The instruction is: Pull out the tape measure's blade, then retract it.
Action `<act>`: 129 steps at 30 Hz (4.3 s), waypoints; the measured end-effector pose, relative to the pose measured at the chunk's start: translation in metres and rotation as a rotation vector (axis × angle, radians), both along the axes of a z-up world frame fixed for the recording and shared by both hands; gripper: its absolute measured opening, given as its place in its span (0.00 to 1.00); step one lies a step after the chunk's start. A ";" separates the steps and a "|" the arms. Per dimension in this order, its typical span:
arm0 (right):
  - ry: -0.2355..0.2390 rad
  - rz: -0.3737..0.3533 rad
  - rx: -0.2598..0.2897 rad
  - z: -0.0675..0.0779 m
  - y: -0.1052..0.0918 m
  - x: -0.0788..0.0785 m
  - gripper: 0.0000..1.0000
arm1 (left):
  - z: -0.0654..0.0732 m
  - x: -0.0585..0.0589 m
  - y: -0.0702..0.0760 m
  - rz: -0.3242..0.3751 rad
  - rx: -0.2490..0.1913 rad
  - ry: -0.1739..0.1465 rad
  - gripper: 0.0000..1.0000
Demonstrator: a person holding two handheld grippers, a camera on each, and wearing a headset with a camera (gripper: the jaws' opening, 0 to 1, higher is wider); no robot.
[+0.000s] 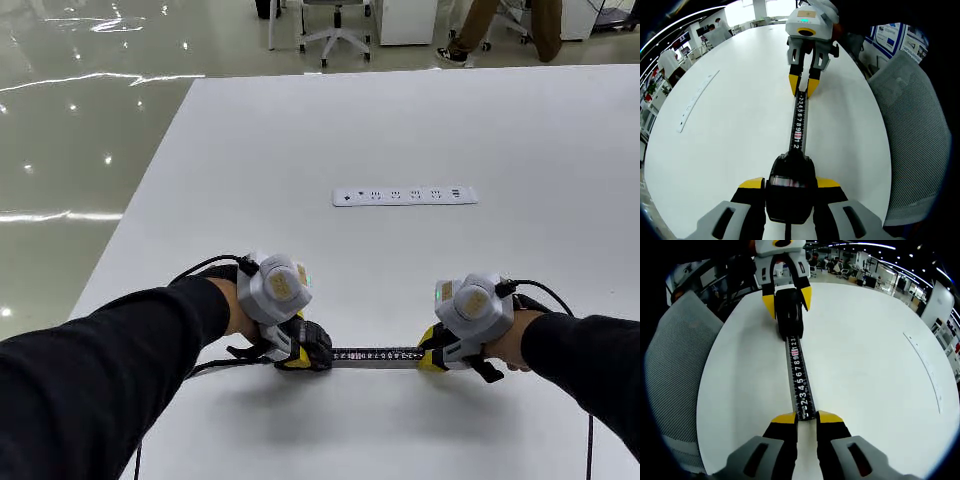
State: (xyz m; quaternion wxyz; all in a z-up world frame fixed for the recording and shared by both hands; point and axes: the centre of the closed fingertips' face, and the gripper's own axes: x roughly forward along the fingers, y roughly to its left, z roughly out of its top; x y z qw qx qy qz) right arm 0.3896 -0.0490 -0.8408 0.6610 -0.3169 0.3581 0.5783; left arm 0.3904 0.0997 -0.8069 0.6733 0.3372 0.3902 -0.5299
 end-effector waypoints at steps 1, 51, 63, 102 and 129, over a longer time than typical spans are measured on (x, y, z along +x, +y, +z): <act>0.001 -0.002 0.000 0.000 -0.001 0.000 0.08 | 0.000 0.000 0.000 0.000 0.001 0.000 0.33; 0.001 -0.021 -0.044 -0.001 -0.043 0.003 0.08 | -0.001 0.001 0.001 0.010 0.000 -0.010 0.33; 0.001 -0.021 -0.061 0.001 -0.055 0.003 0.08 | -0.001 0.001 0.001 0.011 0.001 -0.012 0.32; 0.005 -0.050 -0.084 0.001 -0.089 0.005 0.08 | -0.001 0.002 0.000 0.019 -0.008 -0.013 0.33; 0.014 -0.068 -0.081 0.002 -0.101 0.006 0.08 | 0.000 0.002 0.000 0.023 -0.009 -0.013 0.33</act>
